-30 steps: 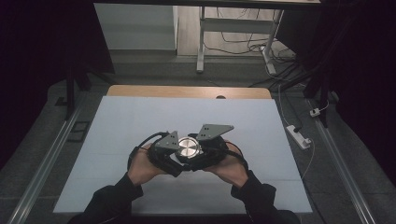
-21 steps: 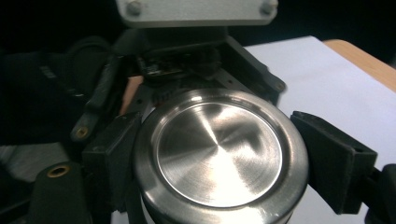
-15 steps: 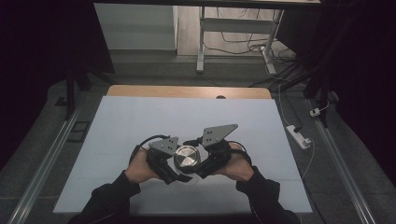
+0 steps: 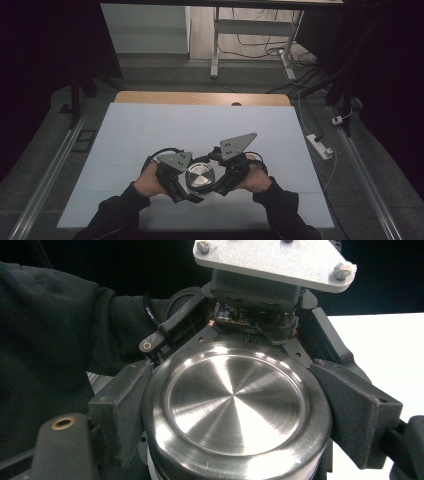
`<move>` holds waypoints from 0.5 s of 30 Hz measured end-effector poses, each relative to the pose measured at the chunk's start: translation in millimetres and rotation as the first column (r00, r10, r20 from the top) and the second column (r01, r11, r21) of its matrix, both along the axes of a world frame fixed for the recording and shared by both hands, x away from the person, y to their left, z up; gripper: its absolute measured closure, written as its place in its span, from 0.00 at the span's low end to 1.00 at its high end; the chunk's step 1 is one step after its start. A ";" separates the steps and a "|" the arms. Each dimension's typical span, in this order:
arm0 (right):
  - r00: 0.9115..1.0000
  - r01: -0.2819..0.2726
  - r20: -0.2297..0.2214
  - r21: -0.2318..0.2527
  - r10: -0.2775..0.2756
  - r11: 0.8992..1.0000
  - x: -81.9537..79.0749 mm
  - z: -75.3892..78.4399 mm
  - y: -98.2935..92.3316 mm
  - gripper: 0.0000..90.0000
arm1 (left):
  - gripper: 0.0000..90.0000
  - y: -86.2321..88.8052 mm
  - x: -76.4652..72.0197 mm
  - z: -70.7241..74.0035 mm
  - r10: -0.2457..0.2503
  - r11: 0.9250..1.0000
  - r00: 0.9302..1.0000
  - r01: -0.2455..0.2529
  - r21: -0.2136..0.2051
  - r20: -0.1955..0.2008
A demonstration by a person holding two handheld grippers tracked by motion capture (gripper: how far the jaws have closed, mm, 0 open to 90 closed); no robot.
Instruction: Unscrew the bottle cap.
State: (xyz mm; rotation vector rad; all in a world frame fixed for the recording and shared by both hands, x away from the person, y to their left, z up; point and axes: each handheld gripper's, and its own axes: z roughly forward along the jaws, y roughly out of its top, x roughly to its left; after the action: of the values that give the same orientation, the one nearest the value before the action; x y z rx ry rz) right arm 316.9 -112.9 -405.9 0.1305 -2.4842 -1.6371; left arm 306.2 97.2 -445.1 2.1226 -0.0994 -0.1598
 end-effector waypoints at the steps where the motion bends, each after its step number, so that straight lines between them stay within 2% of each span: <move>1: 1.000 -0.008 -0.003 0.005 0.008 1.000 -0.1 -0.4 -0.3 0.22 | 0.18 0.0 0.0 0.0 0.000 1.000 1.000 0.000 0.000 0.000; 5: 0.998 -0.054 -0.020 0.029 0.054 0.998 0.5 -3.2 -0.8 0.22 | 0.18 -1.7 -2.0 -0.1 -0.037 0.999 0.999 0.037 -0.006 0.002; 8: 0.997 -0.068 -0.027 0.039 0.069 0.997 0.6 -4.2 -0.8 0.22 | 0.18 -1.7 -2.4 0.3 -0.033 0.999 0.999 0.033 -0.004 0.010; 10: 0.999 -0.026 -0.020 0.020 0.026 0.999 0.7 -2.8 0.3 0.21 | 0.18 0.9 -0.5 0.2 0.009 1.000 1.000 -0.009 -0.008 0.017; 12: 0.999 0.031 -0.021 0.011 -0.031 0.999 1.0 -0.6 1.2 0.10 | 0.18 1.4 0.2 0.4 0.027 1.000 0.999 -0.027 -0.004 0.023; 13: 0.998 0.059 -0.030 0.005 -0.059 0.998 1.5 0.6 2.2 0.04 | 0.18 2.0 1.2 0.2 0.073 0.997 0.997 -0.073 0.007 0.031; 14: 0.995 0.094 -0.029 -0.010 -0.095 0.995 1.8 2.6 2.2 0.02 | 0.18 2.0 1.2 0.2 0.073 0.997 0.997 -0.073 0.007 0.031; 15: 0.991 0.133 -0.016 -0.019 -0.133 0.991 2.1 4.9 1.6 0.01 | 0.18 2.0 2.7 -0.6 0.129 0.991 0.991 -0.130 0.019 0.044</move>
State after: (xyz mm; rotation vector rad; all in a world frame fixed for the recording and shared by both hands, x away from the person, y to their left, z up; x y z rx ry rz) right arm 319.0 -111.3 -401.0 -0.0527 -2.5436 -1.6569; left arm 308.9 99.2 -445.7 2.1474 0.0150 -0.0385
